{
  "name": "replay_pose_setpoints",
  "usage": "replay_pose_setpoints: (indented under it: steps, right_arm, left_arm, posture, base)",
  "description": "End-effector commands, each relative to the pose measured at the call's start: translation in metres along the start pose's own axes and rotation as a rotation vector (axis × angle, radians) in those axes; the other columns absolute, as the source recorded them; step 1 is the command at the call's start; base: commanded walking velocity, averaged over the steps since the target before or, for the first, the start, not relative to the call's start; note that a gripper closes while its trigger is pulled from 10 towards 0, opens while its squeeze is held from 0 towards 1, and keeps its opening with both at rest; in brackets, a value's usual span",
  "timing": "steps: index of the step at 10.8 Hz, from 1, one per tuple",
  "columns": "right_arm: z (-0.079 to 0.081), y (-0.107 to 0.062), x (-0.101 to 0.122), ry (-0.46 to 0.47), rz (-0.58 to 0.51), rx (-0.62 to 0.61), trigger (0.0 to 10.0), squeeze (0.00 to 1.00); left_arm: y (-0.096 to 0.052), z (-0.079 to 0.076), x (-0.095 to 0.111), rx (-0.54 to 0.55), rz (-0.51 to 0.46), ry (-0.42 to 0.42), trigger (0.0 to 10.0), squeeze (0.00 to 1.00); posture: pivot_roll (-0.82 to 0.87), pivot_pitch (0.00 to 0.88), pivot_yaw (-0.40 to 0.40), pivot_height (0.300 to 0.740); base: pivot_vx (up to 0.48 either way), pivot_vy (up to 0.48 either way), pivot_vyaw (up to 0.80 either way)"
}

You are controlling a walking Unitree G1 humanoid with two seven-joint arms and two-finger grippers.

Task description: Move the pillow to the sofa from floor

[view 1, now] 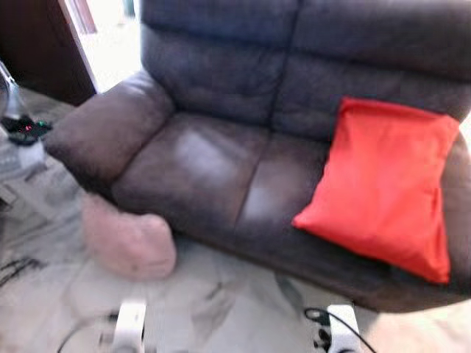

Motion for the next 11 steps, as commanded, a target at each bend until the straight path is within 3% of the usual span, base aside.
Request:
replay_pose_setpoints:
  steps: [1,4,5,6,11]
  right_arm:
    - [0.008,0.001,0.000,-0.009,0.002,0.015,10.0,0.00]
    - [0.014,0.002,0.003,-0.026,-0.001,0.013,10.0,0.00]
    - [0.005,0.002,0.006,-0.030,-0.017,-0.003,10.0,0.00]
    - [0.004,0.001,0.011,0.007,-0.045,0.009,10.0,0.00]
    - [0.001,0.001,0.008,0.009,-0.035,0.013,10.0,0.00]
  left_arm:
    - [-0.006,0.001,-0.021,-0.005,0.058,0.012,10.0,0.00]
    - [-0.005,0.001,-0.018,-0.009,0.051,0.017,10.0,0.00]
    - [-0.003,0.001,-0.013,-0.020,0.040,0.021,10.0,0.00]
    - [-0.001,-0.003,-0.008,-0.046,0.032,0.018,10.0,0.00]
    - [0.001,-0.024,0.000,-0.136,0.031,0.040,10.0,0.00]
  posture:
    - [0.04,0.083,-0.026,0.740]
    - [0.04,0.049,-0.020,0.740]
    - [0.04,0.041,-0.018,0.740]
    - [0.04,0.029,-0.014,0.740]
    - [0.04,0.000,-0.004,0.740]
  base:
    - [0.000,0.360,0.00]
    - [0.000,0.359,0.00]
    - [0.000,0.356,0.00]
    - [0.000,0.356,0.00]
    - [0.000,0.349,0.00]
Point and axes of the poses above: a point about 5 cm out from each wrist's last joint towards the gripper, its own y axis pointing out of the wrist towards the gripper, its own x axis along the axis of the wrist's last joint, z = x × y, the point moved 6 cm from there along y, pointing out of the wrist towards the gripper, and after that the axes turned 15 degrees about y, right-handed, at the moved point
